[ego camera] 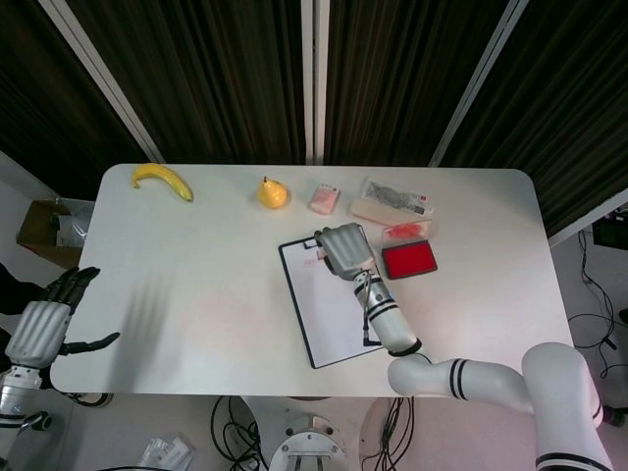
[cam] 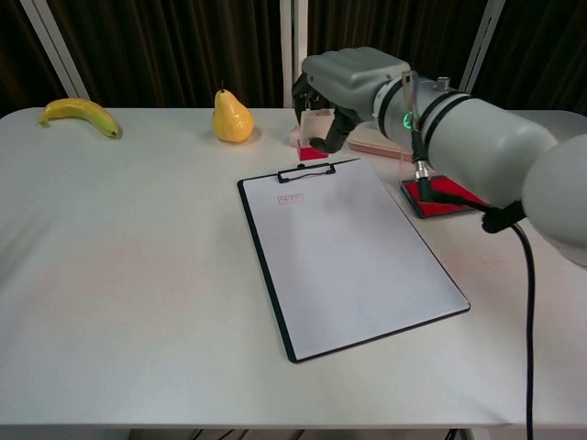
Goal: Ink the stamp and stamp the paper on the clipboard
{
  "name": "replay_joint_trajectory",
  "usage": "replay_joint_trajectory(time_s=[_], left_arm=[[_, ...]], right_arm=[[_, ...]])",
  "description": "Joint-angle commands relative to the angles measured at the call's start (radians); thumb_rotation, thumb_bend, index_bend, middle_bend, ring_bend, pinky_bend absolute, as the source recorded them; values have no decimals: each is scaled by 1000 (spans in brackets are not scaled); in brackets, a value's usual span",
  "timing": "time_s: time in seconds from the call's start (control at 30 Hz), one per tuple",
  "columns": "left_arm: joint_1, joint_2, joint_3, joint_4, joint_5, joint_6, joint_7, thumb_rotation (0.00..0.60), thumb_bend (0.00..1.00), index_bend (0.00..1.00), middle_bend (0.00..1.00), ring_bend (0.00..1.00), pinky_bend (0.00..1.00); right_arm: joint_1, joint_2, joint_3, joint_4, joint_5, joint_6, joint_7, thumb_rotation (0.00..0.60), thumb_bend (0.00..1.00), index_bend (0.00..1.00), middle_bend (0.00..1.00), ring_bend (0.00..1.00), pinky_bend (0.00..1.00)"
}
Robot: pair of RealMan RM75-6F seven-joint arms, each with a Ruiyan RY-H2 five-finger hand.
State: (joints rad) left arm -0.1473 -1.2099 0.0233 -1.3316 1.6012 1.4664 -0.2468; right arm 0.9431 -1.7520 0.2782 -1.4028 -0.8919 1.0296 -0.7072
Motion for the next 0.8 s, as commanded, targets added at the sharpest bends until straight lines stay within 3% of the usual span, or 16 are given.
replay_joint_trajectory(time_s=[0.03, 0.27, 0.43, 0.8], left_arm=[[0, 3, 3, -17, 3, -1, 18, 210, 47, 72, 99, 75, 183], [-6, -6, 7, -36, 6, -17, 48, 208, 46, 72, 99, 75, 183], [-13, -13, 8, -39, 3, -32, 59, 211, 47, 72, 99, 75, 183], [-17, -27, 12, -22, -3, -48, 53, 209, 47, 72, 99, 75, 183]], right_arm=[[-112, 114, -98, -90, -88, 67, 75, 600, 433, 618, 586, 755, 974], [-261, 218, -234, -74, -233, 114, 267, 600, 432, 618, 586, 755, 974], [-338, 219, -299, 2, -313, 134, 374, 600, 432, 617, 586, 755, 974], [-404, 140, -313, 162, -355, 94, 468, 600, 432, 619, 580, 755, 975]])
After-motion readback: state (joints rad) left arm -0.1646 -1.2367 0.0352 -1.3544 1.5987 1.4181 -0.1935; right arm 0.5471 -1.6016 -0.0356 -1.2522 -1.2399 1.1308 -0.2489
